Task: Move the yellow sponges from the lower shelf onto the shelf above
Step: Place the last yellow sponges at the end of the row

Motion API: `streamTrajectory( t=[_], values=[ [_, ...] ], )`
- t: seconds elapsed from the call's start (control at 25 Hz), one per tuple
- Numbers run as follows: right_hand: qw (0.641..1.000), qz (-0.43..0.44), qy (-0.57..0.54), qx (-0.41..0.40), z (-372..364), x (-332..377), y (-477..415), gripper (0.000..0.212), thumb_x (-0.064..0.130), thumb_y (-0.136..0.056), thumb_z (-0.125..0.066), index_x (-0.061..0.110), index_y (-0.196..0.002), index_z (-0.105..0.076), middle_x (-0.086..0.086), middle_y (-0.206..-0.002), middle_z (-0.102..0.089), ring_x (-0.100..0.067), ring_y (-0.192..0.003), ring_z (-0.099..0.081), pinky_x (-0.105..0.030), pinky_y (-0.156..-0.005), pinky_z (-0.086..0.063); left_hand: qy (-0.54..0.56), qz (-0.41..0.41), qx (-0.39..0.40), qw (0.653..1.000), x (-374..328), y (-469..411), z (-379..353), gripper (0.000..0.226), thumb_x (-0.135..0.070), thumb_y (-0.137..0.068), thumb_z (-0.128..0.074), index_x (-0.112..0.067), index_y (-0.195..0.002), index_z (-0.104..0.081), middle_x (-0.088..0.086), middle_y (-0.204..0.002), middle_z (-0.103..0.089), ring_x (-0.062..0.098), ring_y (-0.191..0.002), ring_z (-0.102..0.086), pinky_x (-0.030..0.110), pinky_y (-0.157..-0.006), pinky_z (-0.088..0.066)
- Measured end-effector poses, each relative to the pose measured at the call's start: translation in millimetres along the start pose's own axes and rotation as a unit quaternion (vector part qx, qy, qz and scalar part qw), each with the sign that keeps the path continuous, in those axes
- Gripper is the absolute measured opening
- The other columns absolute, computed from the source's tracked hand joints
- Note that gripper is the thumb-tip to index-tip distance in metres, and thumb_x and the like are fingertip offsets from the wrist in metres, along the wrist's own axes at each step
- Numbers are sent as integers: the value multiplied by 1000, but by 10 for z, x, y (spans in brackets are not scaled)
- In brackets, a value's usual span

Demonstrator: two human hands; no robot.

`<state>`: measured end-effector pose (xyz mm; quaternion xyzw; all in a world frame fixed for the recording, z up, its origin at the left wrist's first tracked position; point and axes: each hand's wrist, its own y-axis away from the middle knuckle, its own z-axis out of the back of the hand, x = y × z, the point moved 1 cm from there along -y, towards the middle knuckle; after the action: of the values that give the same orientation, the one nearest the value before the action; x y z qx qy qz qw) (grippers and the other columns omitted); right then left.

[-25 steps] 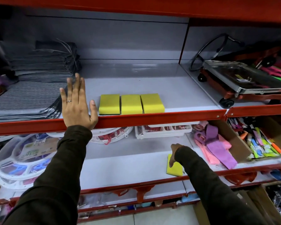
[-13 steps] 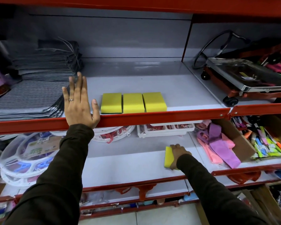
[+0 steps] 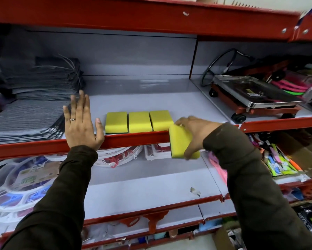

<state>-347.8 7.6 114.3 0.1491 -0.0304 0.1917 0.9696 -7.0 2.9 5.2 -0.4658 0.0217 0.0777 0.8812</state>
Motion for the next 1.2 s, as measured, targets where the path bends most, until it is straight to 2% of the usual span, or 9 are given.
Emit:
streamTrajectory(
  t=[0.12,0.2,0.32,0.48,0.68,0.8,0.92,1.04,1.2],
  values=[
    [997,-19,5,-80,369,-137,-192,112,29,-56,-89,26,-149,-28,-8,-138,-42,-30,-123,-50,-34,-94,-48,0,-1,-1,1000,8,4,-10,78,-39,-96,-30,-10,-166,-9,10,-174,-9,22,-162,2,37,-131,11],
    [993,-57,21,-100,493,-256,-452,112,26,-61,-87,21,-152,-22,-14,-148,-36,-34,-131,-45,-36,-99,-47,3,0,-1,1000,20,3,-17,78,-39,-96,-30,-9,-166,-11,10,-174,-10,23,-162,1,38,-131,10],
    [992,-91,55,-68,480,-364,-779,108,26,-66,-84,15,-152,-21,-17,-150,-36,-35,-132,-45,-35,-98,-48,6,-3,-5,1000,27,13,-22,78,-38,-96,-31,-9,-165,-12,10,-174,-11,24,-162,-1,39,-132,9],
    [997,-68,24,3,289,-403,-1030,115,20,-67,-82,21,-156,-9,-14,-157,-29,-34,-137,-42,-40,-105,-48,18,-6,-7,1000,29,17,-29,78,-36,-95,-33,-9,-165,-13,10,-174,-12,24,-162,-3,40,-132,8],
    [999,-41,-12,12,245,-447,-1083,110,17,-72,-79,24,-156,-10,-13,-161,-26,-32,-141,-38,-39,-110,-43,18,-7,-2,1000,28,20,-19,77,-36,-95,-33,-8,-165,-15,10,-174,-14,23,-162,-4,40,-132,7],
    [998,-5,-42,-54,248,-399,-985,99,19,-76,-78,23,-155,-18,-11,-160,-27,-30,-143,-34,-35,-113,-37,19,-5,14,1000,31,11,-21,76,-37,-96,-31,-8,-165,-16,11,-173,-15,26,-162,-8,40,-132,6],
    [985,77,-88,-126,202,-171,-854,76,16,-87,-65,17,-153,-27,-9,-160,-30,-25,-146,-31,-30,-117,-27,21,-10,35,999,21,17,9,74,-38,-98,-27,-7,-164,-20,12,-173,-17,27,-161,-10,44,-132,1],
    [972,140,-109,-155,47,164,-765,53,10,-96,-44,12,-148,-38,-10,-156,-38,-24,-143,-36,-36,-121,-24,34,-31,84,995,-1,3,61,69,-40,-102,-21,-7,-163,-25,10,-172,-20,28,-161,-12,50,-132,-7],
    [975,161,-81,-133,-201,521,-749,50,14,-96,-40,15,-147,-42,-7,-156,-39,-24,-144,-35,-47,-122,-17,76,-104,181,975,-85,8,176,67,-40,-104,-14,-7,-155,-43,10,-161,-43,25,-157,-27,46,-132,-9]
  ],
)
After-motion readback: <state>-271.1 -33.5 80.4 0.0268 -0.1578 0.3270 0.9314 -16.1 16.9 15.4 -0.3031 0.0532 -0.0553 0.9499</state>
